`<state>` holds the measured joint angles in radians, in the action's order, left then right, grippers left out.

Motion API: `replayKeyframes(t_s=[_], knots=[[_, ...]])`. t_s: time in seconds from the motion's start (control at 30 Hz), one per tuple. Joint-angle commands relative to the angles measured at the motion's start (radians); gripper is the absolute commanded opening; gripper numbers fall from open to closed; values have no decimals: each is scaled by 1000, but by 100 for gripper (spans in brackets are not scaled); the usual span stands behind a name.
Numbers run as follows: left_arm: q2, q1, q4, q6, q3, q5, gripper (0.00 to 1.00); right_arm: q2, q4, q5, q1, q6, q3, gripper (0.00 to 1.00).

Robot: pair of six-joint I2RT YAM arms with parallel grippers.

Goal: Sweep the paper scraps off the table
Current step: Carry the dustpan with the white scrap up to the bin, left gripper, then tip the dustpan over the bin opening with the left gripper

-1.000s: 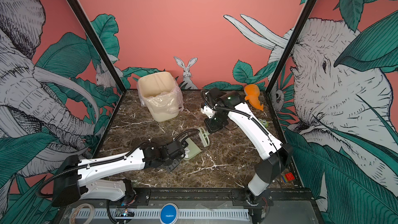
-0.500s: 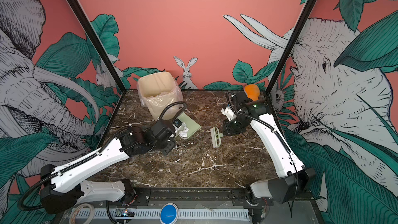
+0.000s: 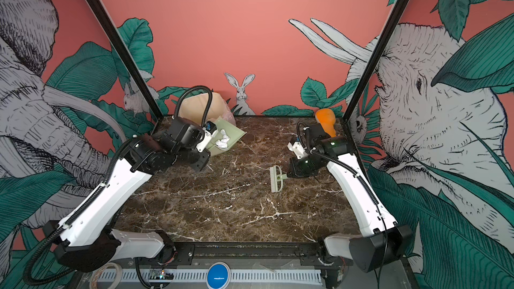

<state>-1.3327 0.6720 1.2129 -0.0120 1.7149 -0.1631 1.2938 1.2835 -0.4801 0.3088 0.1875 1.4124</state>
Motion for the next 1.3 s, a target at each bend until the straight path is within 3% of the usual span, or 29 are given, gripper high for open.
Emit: replayKeyframes(t_s=[0.0, 0.17, 0.33, 0.63, 0.97, 1.27], knots=[[-19, -105, 47, -75, 67, 77, 4, -29, 1, -20, -5, -10, -16, 0], [-76, -264, 40, -130, 129, 137, 4, -49, 3, -17, -6, -11, -38, 0], [-137, -336, 33, -174, 179, 110, 4, -51, 21, -11, -8, -29, -41, 0], [-267, -356, 47, -309, 268, -213, 3, -49, 24, -27, -11, -42, -59, 0], [-393, -381, 32, -431, 400, -352, 3, -53, 33, -27, -13, -56, -80, 0], [-377, -354, -145, -650, 302, -590, 3, -41, 39, -37, -16, -64, -80, 0]])
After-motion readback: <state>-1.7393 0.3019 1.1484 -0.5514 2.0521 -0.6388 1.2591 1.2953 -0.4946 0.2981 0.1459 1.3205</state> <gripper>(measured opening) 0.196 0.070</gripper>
